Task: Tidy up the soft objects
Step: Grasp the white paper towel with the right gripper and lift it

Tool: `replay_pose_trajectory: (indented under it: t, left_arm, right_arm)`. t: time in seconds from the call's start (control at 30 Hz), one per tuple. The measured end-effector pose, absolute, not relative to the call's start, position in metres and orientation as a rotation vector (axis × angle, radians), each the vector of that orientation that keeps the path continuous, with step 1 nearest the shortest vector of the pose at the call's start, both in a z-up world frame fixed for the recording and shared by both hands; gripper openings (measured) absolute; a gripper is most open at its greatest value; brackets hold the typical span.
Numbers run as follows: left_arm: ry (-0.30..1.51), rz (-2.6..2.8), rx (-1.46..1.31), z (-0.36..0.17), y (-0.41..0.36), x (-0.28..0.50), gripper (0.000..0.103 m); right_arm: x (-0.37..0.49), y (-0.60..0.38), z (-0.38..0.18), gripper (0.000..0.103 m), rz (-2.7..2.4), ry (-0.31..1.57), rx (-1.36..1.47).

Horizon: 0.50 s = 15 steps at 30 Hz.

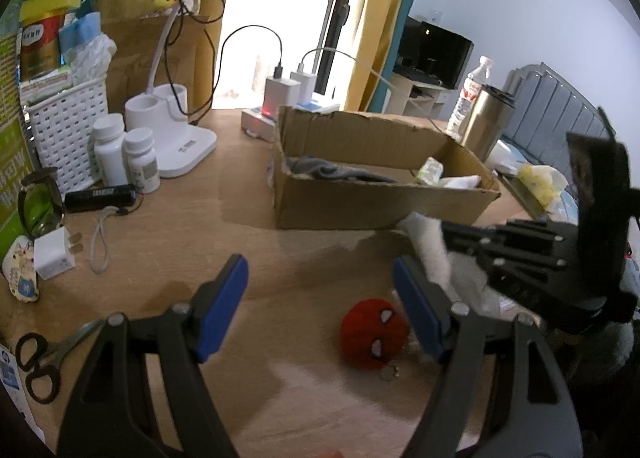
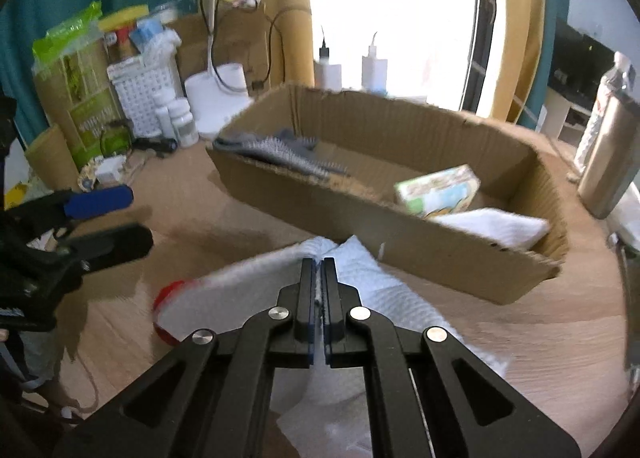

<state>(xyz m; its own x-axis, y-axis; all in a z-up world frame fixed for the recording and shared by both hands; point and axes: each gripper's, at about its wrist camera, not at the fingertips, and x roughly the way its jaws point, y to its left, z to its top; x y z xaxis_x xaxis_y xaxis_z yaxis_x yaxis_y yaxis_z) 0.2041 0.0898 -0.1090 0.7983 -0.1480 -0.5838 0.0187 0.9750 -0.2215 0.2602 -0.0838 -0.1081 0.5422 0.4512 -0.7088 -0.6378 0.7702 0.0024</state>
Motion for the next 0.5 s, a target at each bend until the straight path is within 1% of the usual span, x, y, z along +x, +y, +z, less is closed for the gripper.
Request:
replay_pose_trajectory:
  t: [0.2, 0.5]
  left_arm:
    - [0.631, -0.096, -0.197, -0.103, 0.078, 0.195, 0.076]
    - [0.639, -0.11, -0.175, -0.102, 0.058, 0.186, 0.076]
  right_arm:
    - [0.248, -0.102, -0.081, 0.003, 0.642, 0.687, -0.247]
    - [0.229, -0.139, -0.057, 0.003, 0.606, 0.618, -0.215]
